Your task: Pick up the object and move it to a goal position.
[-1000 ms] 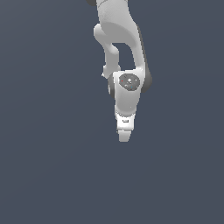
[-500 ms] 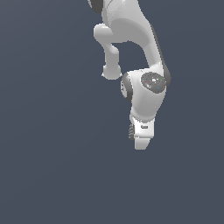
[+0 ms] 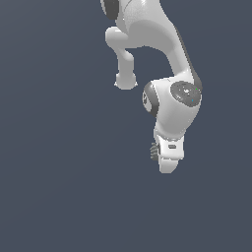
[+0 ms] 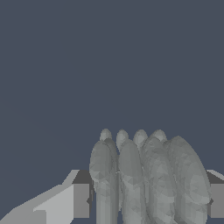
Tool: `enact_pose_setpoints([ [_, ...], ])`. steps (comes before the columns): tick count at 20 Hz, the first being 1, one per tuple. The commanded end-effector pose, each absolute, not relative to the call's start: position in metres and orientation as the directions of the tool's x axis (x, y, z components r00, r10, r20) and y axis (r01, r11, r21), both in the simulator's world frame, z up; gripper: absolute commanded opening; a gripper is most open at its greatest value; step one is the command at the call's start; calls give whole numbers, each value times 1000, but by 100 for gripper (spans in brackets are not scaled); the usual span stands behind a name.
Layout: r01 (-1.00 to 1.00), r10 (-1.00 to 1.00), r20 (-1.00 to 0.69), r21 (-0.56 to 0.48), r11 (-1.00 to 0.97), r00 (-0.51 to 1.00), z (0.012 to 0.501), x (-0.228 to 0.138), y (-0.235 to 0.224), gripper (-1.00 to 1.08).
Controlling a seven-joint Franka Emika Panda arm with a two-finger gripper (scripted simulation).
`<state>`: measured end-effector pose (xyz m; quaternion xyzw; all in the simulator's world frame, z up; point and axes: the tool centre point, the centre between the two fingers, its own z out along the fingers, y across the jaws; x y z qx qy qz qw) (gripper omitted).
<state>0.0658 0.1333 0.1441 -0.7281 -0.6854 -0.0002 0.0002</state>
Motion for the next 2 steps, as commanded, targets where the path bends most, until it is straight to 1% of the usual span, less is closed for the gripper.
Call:
enact_pose_setpoints([
  [1, 998, 998, 0, 0, -61, 61, 145, 68, 135, -100],
  [2, 998, 998, 0, 0, -61, 61, 145, 68, 135, -100],
])
